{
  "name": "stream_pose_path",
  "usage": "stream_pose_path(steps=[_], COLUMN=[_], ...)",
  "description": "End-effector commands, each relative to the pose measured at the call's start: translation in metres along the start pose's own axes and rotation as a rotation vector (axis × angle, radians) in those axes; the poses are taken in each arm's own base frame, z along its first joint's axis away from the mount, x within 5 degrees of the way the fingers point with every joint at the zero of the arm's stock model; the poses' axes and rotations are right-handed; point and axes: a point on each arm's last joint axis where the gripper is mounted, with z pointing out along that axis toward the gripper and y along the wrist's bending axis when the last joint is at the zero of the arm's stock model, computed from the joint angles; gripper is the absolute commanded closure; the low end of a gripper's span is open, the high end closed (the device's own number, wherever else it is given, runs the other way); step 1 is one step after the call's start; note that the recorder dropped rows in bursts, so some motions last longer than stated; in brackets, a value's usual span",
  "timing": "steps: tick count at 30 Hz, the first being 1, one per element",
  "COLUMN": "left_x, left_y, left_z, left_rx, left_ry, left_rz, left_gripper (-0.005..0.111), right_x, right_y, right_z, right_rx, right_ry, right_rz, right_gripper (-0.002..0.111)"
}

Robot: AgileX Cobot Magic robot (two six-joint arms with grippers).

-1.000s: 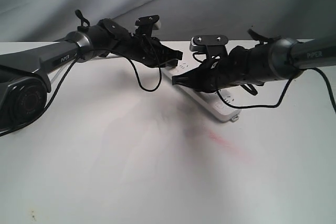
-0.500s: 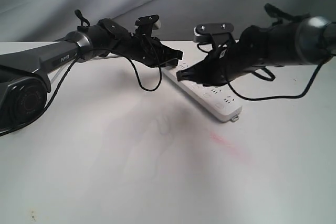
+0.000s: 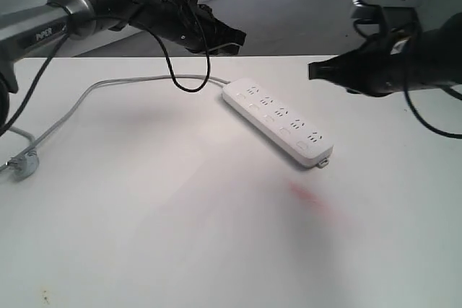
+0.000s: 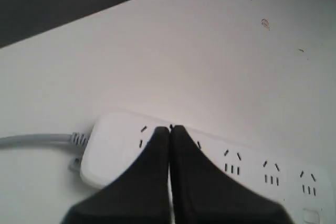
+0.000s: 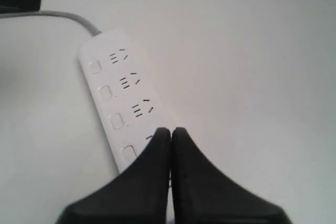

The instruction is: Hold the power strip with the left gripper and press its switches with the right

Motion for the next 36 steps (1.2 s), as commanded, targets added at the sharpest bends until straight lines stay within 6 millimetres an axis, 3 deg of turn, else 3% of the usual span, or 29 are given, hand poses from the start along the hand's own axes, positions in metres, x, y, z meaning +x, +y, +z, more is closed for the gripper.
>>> stream_pose_path(steps=[1,6,10,15,22,29,36], left_x=[0.007,0.018,0.032,0.064,0.112,0.176,0.234], left_y=[0.005,-0.007,-0.03,-0.057,-0.098,-0.122,-0.131], left_z=[-0.032,-0.091,-0.147,-0.22,-0.298,-0.345,-0.368], left_rx=[-0.063,-0.197,-0.313,-0.485,-0.56,-0.617,-0.646], left_ry=[-0.003,-0.087,-0.191,-0.406,-0.604,-0.783,-0.963], left_rz=[-0.039,-0.052,-0.014,-0.053,-0.02,-0.004,-0.054], left_gripper=[0.107,0.107,0.107,0.107,0.107,0.107,0.107], right_x=[-0.001,0.003,0.012,0.03,0.066,0.107,0.14], right_y=[-0.011,-0.007,-0.005,-0.003,-0.005,-0.01,-0.015], right_z=[-0.041,-0.091,-0.128,-0.173,-0.212,-0.236,-0.251], right_rx=[0.018,-0.007,-0.029,-0.057,-0.082,-0.091,-0.051], right_ry=[-0.092,-0.164,-0.218,-0.303,-0.401,-0.508,-0.604], right_rz=[0.048,0.08,0.091,0.098,0.088,0.06,-0.045], right_gripper=[0.108,0.108,0.108,0.108,0.108,0.108,0.108])
